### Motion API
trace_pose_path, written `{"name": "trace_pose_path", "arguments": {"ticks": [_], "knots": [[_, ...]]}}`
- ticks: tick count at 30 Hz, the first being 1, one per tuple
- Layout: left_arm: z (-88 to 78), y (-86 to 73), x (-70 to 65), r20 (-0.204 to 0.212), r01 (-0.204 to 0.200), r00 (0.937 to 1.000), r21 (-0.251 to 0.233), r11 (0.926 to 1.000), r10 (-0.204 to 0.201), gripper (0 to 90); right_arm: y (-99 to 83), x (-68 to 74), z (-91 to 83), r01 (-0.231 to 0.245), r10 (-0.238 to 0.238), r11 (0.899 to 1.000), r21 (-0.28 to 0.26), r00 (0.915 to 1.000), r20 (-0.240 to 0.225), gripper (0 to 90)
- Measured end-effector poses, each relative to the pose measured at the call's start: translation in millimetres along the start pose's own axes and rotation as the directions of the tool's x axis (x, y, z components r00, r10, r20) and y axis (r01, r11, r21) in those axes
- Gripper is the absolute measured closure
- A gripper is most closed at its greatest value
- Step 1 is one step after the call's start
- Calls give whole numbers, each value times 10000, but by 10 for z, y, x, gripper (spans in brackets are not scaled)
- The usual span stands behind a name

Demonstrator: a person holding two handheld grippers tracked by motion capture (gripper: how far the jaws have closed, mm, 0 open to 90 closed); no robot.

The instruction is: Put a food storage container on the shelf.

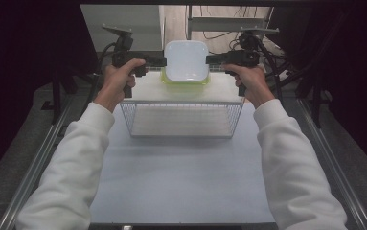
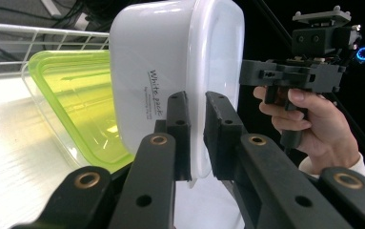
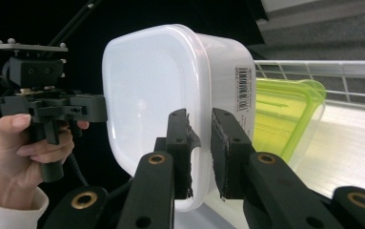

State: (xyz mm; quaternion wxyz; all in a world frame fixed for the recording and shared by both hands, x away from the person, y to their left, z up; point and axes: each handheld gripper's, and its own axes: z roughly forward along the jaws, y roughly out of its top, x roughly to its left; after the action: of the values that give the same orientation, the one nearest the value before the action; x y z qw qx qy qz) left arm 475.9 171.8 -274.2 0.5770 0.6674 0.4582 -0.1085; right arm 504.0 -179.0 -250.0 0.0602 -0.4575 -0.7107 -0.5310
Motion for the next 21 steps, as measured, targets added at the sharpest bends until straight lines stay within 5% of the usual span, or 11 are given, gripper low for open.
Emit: {"name": "trace_pose_path", "arguments": {"ticks": [6,15,21], "knots": [[27,63,101,-34,410,9992,105,9991,-410,800,65,-49,65,-364,364,9992,161,9993,-26,770],[111,178,273,201,1446,9893,-12,9895,-1445,733,166,-143,182,-1316,1313,9909,295,9913,101,724],[187,188,352,189,1612,9868,-40,9869,-1611,656,169,-214,243,-1723,1720,9847,250,9850,139,681]]}}
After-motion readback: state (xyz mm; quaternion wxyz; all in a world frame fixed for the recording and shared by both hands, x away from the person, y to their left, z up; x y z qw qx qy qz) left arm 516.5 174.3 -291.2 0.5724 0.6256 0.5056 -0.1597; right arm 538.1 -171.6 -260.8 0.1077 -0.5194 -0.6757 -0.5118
